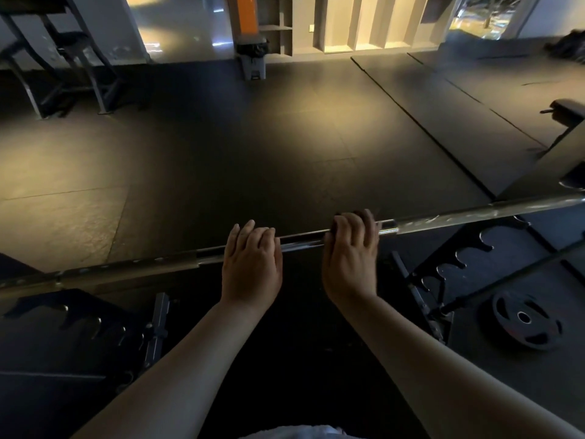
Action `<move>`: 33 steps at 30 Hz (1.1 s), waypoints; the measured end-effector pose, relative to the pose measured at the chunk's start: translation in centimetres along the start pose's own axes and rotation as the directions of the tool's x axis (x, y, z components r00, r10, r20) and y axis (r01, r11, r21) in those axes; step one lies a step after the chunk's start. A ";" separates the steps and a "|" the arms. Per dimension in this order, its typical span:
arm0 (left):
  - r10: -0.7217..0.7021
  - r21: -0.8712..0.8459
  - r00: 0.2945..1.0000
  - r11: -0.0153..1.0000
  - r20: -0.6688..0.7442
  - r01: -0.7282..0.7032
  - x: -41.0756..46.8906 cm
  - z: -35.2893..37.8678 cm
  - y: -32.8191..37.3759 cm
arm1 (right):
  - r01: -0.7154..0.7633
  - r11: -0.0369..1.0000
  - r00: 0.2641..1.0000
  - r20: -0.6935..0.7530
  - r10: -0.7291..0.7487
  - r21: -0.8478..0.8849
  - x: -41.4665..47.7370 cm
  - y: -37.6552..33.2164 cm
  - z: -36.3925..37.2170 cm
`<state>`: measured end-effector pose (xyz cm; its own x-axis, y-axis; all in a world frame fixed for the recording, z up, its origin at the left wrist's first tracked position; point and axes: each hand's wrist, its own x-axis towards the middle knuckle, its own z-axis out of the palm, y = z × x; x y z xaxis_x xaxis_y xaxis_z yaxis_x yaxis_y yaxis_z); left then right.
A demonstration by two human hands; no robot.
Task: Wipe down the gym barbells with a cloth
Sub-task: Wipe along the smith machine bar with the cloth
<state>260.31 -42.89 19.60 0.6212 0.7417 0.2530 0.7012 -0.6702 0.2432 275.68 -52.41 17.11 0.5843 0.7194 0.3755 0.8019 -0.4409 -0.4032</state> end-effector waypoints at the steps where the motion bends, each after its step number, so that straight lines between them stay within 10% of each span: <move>1: 0.001 -0.002 1.000 1.000 0.012 -0.001 0.1 0.0 0.2 | 0.089 0.996 0.996 0.031 -0.089 0.009 -0.2 -0.6 0.3; 6: 0.031 0.009 0.999 0.999 0.035 -0.031 0.3 0.1 0.8 | 0.456 0.881 0.888 0.131 -0.441 -0.125 2.0 2.6 -1.8; 12: 0.009 -0.020 1.000 1.000 -0.021 -0.009 0.5 0.7 1.3 | -0.090 0.996 0.987 -0.133 0.086 -0.025 0.7 4.7 -1.1; 18: 0.010 -0.019 0.999 1.000 -0.045 -0.011 0.7 1.2 1.7 | 0.160 0.985 0.985 -0.047 -0.164 -0.066 0.8 6.4 -1.7; 33: -0.003 0.003 1.000 1.000 -0.029 0.003 1.7 2.0 4.0 | 0.151 0.987 0.987 0.055 -0.148 -0.048 1.8 4.8 -2.8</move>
<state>264.91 -44.31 19.09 0.6087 0.7424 0.2797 0.7039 -0.6681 0.2413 280.89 -54.75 18.19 0.4514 0.8051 0.3847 0.8859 -0.3529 -0.3011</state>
